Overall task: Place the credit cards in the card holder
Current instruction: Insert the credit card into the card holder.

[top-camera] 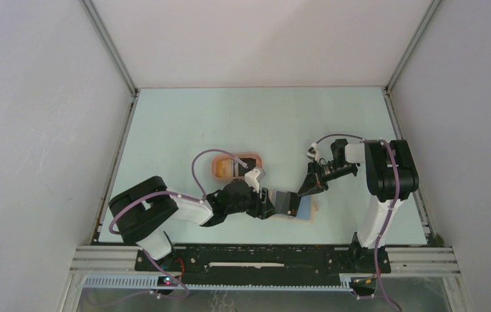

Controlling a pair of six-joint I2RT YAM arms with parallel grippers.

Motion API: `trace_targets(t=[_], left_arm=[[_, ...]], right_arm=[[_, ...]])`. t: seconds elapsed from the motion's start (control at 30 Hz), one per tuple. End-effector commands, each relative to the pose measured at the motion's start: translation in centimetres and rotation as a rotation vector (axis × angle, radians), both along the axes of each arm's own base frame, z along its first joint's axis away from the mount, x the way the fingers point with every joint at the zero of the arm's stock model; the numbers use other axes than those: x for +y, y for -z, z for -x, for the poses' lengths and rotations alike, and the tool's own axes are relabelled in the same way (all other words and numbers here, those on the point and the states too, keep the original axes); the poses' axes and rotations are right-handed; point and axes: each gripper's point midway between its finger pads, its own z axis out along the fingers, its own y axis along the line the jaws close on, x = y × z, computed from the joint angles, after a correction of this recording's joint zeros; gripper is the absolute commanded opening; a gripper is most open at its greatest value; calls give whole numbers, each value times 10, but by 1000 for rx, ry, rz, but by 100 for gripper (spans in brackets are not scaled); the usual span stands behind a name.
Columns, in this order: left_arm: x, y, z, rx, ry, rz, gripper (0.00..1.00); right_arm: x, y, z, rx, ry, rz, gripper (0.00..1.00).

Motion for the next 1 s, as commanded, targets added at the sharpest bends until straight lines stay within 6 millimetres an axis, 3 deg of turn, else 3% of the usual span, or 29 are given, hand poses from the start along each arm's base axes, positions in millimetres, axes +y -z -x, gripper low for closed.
trace_targets(t=[0.0, 0.73, 0.97], left_arm=[[0, -2, 0, -2, 3, 14, 58], [0, -2, 1, 2, 9, 14, 58], [-1, -3, 0, 2, 10, 13, 58]], right_arm=[[2, -5, -5, -28, -16, -13, 20], [10, -3, -6, -28, -55, -4, 20], [16, -4, -5, -20, -73, -18, 14]])
